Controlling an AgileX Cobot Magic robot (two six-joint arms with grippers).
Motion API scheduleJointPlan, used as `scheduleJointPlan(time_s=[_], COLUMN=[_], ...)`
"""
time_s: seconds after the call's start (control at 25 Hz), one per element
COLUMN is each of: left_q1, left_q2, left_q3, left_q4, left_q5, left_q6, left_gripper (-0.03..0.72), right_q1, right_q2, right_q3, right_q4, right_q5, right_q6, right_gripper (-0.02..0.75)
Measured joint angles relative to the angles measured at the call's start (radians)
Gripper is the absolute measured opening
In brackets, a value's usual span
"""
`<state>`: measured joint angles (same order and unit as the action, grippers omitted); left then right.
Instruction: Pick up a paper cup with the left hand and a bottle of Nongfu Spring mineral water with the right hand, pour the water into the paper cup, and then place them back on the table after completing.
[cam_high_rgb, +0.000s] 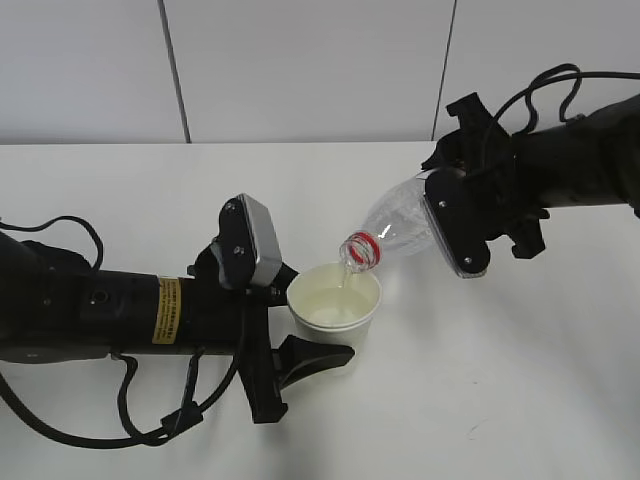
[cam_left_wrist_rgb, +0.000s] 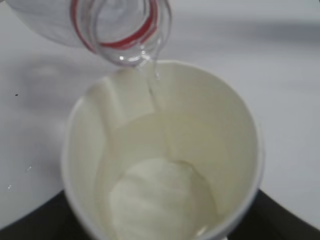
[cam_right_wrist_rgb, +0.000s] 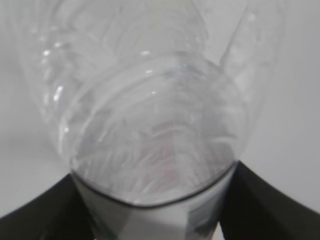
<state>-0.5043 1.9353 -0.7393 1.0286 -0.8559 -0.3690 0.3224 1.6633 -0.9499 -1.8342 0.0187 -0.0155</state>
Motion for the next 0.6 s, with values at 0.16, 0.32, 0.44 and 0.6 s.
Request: scheduleJointPlan(time_s=[0.16,0.32,0.44,0.6], left_q1=[0.000,0.000,0.000,0.000], left_q2=[0.000,0.001,0.003,0.003], left_q3=[0.000,0.000,0.000,0.000], left_q4=[-0.042,-0.055,-0.091,-0.143], left_q5=[0.001,0.003,0.004,0.005], left_q6=[0.000,0.000,0.000,0.000], left_gripper=[0.440,0.440,0.440,0.440], right_q1=[0.000,0.000,0.000,0.000], right_q2=[0.000,0.000,0.000,0.000], right_q3=[0.000,0.000,0.000,0.000], right_q4=[0.000,0.000,0.000,0.000], right_q5=[-0.007,-0.019,-0.051,-0.082], right_q6=[0.136,0.370,0.573,0.790], right_gripper=[0.463,0.463,0.463,0.463])
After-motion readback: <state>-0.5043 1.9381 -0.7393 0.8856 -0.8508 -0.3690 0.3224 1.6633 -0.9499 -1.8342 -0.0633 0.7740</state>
